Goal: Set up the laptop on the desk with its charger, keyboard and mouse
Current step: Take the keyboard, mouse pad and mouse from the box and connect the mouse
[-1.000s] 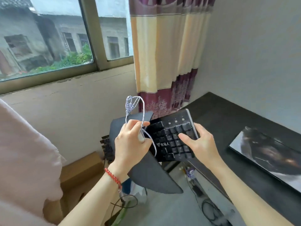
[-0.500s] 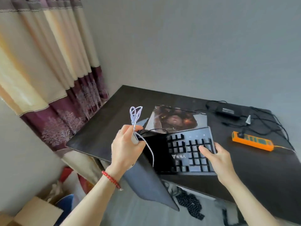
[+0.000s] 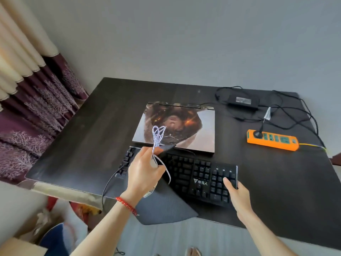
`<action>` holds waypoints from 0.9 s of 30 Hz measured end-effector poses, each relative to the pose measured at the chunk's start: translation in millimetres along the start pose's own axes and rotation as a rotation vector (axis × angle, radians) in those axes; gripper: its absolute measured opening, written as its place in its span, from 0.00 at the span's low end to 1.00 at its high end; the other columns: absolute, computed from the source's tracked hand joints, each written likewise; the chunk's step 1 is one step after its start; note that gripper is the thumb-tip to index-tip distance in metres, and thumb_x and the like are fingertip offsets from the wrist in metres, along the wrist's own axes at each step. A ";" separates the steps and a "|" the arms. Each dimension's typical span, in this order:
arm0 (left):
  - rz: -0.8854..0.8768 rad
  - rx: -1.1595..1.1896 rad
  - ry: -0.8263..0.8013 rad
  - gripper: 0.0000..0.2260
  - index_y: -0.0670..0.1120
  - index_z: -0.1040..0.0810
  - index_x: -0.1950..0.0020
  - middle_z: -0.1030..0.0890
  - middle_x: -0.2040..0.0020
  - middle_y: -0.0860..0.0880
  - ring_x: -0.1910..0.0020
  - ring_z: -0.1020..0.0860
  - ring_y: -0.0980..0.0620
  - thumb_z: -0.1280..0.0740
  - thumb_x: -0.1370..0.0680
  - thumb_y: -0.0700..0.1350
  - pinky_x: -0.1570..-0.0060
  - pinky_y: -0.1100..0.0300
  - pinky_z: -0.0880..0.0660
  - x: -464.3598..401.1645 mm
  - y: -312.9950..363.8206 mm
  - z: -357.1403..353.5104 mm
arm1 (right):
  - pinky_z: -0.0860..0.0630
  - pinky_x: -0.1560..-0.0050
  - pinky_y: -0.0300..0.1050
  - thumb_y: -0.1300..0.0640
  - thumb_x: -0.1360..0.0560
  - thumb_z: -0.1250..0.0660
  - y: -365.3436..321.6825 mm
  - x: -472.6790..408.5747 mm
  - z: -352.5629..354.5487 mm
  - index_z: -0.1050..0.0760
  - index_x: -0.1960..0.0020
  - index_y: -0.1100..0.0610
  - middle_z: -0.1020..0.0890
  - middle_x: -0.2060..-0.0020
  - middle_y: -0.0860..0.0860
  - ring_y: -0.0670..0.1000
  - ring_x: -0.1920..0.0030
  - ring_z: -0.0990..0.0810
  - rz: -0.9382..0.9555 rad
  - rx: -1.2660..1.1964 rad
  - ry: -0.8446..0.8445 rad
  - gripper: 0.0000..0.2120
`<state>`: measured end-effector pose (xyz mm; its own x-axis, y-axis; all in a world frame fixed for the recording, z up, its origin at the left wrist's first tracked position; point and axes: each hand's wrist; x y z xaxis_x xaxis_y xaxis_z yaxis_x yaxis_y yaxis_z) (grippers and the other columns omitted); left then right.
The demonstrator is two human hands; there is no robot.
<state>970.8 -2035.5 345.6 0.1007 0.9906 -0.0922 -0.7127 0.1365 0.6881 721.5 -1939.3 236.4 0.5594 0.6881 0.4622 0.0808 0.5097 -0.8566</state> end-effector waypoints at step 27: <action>0.145 0.296 -0.539 0.17 0.45 0.26 0.41 0.22 0.55 0.45 0.54 0.22 0.44 0.33 0.30 0.40 0.51 0.55 0.26 -94.1 16.9 -69.7 | 0.29 0.51 0.49 0.53 0.23 0.40 -72.8 27.5 -17.9 0.25 0.51 0.52 0.19 0.55 0.48 0.54 0.52 0.23 0.271 0.690 0.020 0.06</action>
<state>900.9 -2126.1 315.7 0.4075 0.8477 0.3396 -0.5311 -0.0824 0.8433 745.8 -1966.6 307.4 0.5018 0.8297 0.2446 -0.5954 0.5364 -0.5981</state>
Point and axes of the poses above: each hand's wrist, its own x-axis away from the middle knuckle, its own z-axis out of the back of the hand, y = z × x
